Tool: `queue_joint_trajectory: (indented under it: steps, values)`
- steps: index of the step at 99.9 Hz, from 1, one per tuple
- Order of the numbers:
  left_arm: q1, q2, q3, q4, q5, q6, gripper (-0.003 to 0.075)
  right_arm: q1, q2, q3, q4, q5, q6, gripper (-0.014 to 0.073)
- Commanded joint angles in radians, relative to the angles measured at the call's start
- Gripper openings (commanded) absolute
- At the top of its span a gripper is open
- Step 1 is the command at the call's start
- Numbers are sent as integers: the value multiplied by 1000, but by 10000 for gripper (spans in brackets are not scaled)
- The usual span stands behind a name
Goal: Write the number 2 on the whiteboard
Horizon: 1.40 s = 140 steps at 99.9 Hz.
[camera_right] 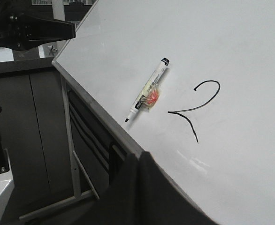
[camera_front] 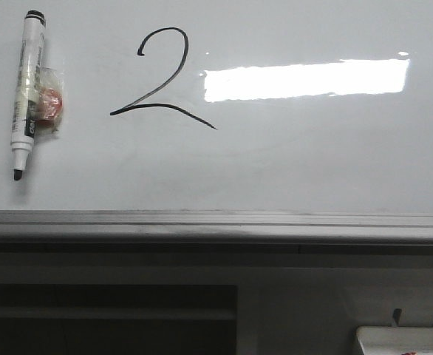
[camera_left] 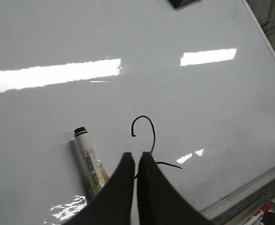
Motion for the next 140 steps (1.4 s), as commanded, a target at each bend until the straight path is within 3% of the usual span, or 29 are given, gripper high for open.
queue_joint_trajectory:
  steps: [1,40,50,67,97,120,125,140]
  values:
    - [1,7,-30,1,-72,1,-20,-6,5,-25,1,-88,2,-60]
    - [15,12,-30,21,-60,1,-20,-6,5,-25,1,-88,2,-60]
    - [90,3,-22,29,-40,20,-20,-6,5,-25,1,-88,2,-60]
    - [301,-49,72,-71,-40,187,-20,-6,5,-25,1,-88,2,-60]
    - [592,-219,241,-76,-40,192,-20,-6,5,-25,1,-88,2,-60]
    - [639,-281,354,-76,-39,187,-20,-6,5,-25,1,-88,2,-60]
    - [639,-281,349,-70,51,187,-20,-6,5,-25,1,-88,2,-60]
    - [639,-281,352,-50,128,187,-20,-6,5,-25,1,-90,2,-60]
